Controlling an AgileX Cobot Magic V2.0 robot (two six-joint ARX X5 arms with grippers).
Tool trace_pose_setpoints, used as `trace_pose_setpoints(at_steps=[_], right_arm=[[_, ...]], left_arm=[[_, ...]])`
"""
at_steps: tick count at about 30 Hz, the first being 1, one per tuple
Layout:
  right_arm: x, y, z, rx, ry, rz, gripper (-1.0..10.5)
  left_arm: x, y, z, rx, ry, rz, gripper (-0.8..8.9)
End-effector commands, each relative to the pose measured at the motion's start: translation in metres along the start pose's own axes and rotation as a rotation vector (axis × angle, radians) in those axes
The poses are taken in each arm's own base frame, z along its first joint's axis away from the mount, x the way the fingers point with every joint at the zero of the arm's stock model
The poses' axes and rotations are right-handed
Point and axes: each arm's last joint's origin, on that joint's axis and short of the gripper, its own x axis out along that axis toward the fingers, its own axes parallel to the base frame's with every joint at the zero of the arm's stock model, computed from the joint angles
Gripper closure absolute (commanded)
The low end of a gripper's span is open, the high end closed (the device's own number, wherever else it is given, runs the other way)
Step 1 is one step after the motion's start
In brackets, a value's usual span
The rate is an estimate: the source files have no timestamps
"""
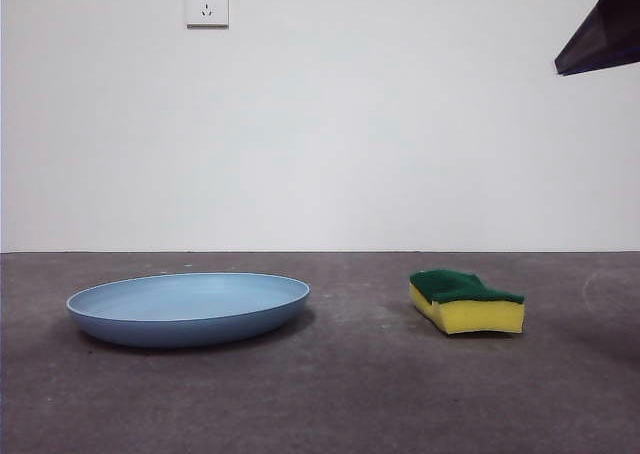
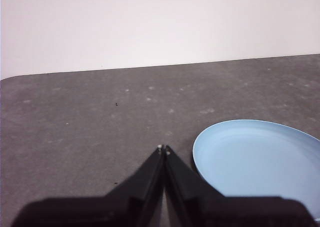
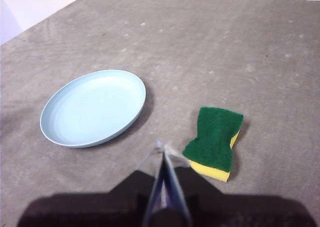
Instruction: Pick up the plate,pick up the cloth,clean the plate with the cloth
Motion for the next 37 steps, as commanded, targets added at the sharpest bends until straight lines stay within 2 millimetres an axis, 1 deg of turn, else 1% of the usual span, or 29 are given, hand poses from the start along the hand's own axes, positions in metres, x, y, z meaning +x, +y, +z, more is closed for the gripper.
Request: trace_pose_setpoints(at_steps=[1,7,37], right_arm=[[0.0007,-0.0002,-0.0016,0.006,0.0,-0.003,9.6],[0.0007,-0.0002,-0.0016,0.006,0.0,-0.003,9.6],[0.0007,-0.0002,-0.0016,0.006,0.0,-0.003,9.6]], left_arm=[[0.0003,0.001,-0.0085,-0.023,0.028,0.008,8.17],[-0.0013,0.0023,-0.0169,-0.03,0.111,0.03,8.17],[-0.0013,0.0026,-0.0161,-0.029,0.102,0.031,8.17]])
